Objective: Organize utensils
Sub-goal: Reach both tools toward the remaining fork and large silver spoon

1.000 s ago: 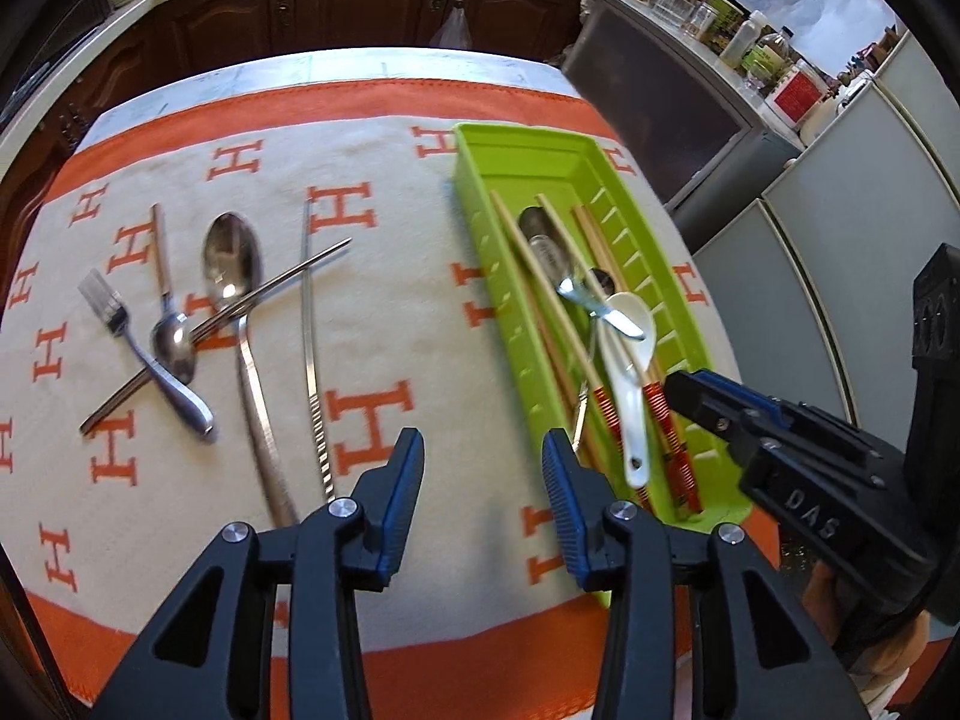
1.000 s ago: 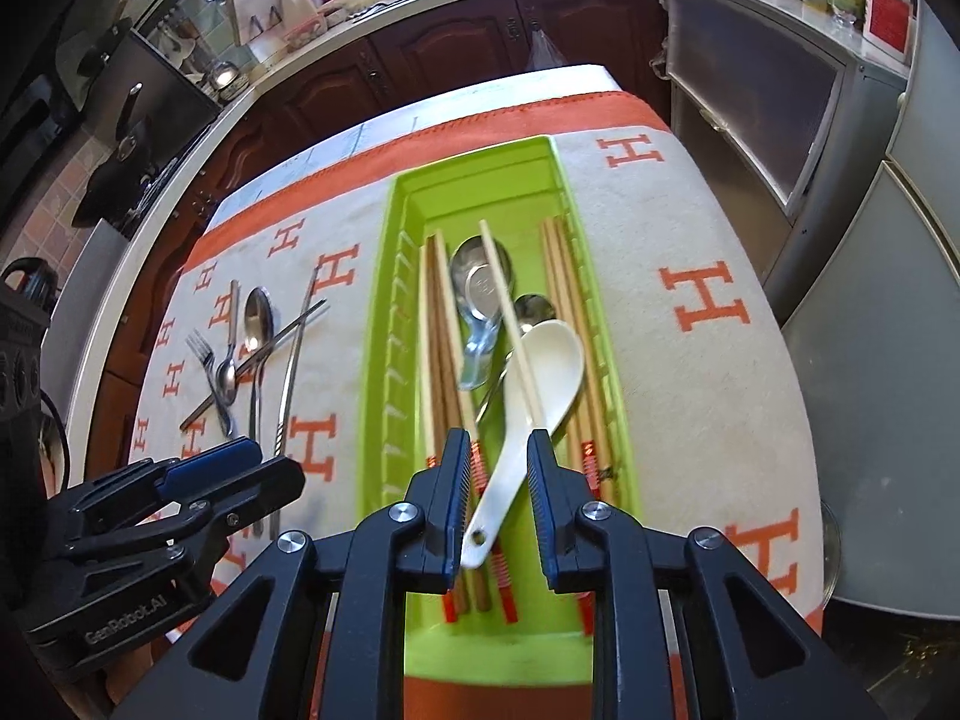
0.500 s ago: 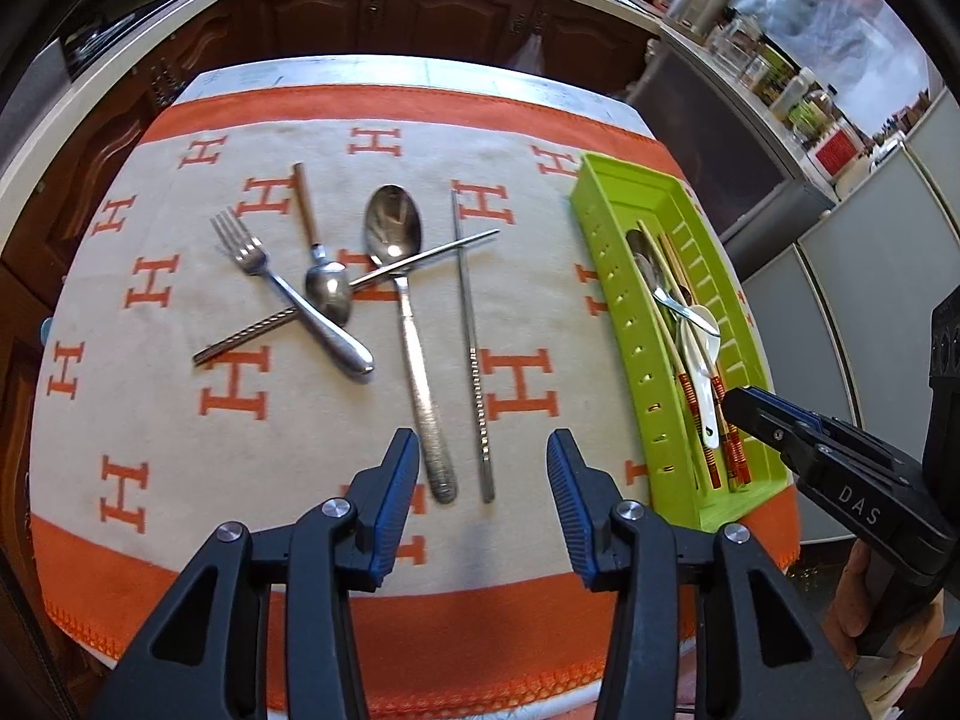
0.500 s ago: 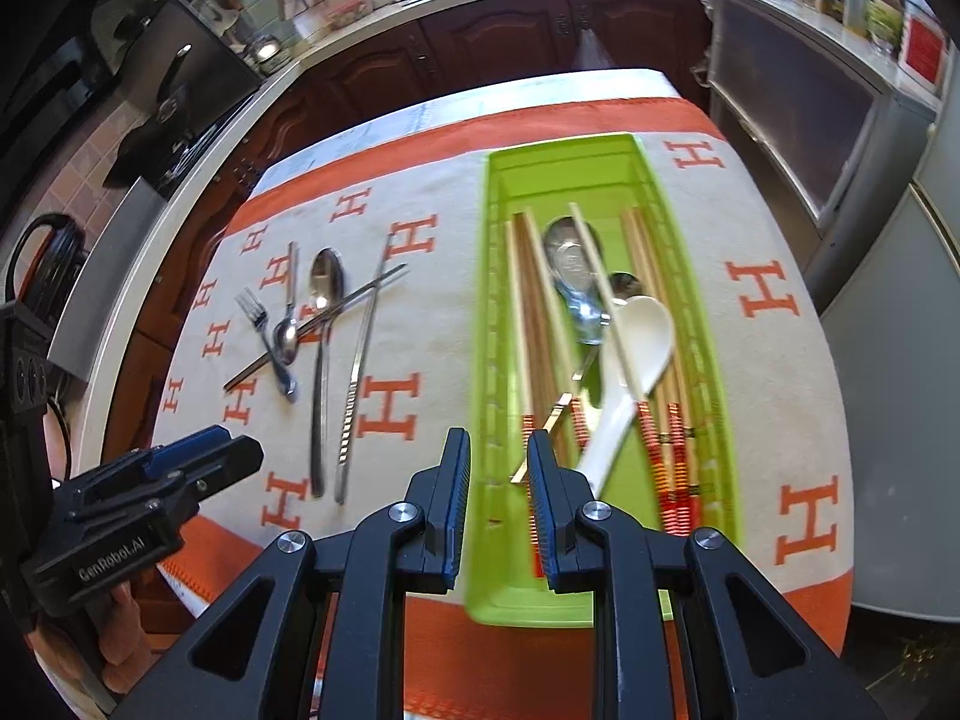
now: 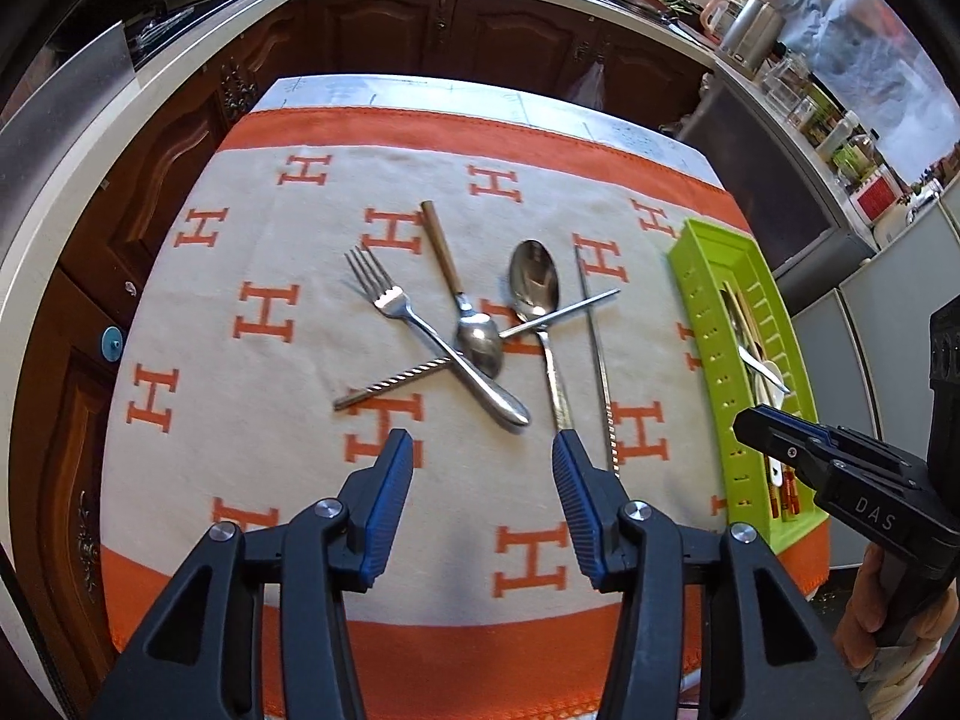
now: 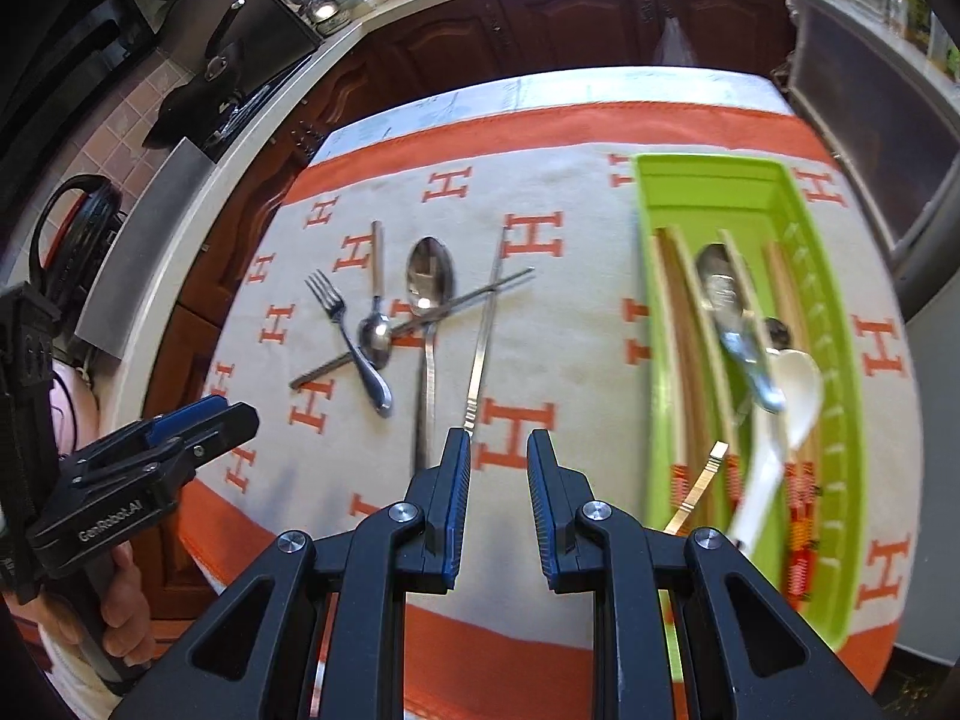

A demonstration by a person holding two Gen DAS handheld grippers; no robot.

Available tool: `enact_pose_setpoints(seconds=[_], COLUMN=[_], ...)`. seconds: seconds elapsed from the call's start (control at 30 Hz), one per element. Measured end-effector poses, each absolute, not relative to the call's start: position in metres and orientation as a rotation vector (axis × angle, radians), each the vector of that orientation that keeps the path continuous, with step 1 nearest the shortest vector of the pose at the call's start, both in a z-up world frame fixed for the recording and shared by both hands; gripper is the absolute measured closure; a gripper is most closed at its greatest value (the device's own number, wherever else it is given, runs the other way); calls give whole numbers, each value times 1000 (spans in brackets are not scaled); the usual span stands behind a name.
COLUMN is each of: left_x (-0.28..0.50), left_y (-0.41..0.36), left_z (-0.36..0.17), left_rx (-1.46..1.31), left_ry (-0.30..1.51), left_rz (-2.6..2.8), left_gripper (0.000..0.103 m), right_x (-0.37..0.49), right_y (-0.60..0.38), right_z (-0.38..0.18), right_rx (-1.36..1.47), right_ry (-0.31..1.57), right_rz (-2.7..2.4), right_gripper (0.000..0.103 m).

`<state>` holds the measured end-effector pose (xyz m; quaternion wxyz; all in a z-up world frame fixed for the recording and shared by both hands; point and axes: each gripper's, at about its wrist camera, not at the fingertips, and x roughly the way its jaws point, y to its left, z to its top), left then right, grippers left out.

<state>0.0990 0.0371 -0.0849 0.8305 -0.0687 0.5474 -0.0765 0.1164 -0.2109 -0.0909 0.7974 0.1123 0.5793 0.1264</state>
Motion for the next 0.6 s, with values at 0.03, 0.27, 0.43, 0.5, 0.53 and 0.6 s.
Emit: enact_pose_setpoints(seconds=[0.03, 0.27, 0.43, 0.5, 0.53, 0.6], left_x=[103, 141, 174, 183, 188, 195], left_y=[43, 74, 84, 82, 79, 74], left_z=[-87, -117, -147, -155, -158, -164], left_rx=[-165, -296, -427, -452, -460, -465], left_ry=[1167, 1209, 1260, 1272, 1277, 1283], left_rz=[-167, -132, -112, -114, -115, -118], left_gripper=[56, 57, 71, 72, 72, 72], right_x=[121, 149, 167, 172, 175, 179], right_y=[-206, -176, -162, -158, -155, -151], right_z=[-94, -112, -125, -128, -130, -133], right_rx=[247, 260, 265, 263, 262, 258], right_ry=[1251, 1303, 1323, 1329, 1331, 1336], right_rz=[275, 301, 298, 299, 301, 307], right_gripper=[83, 83, 83, 83, 83, 83])
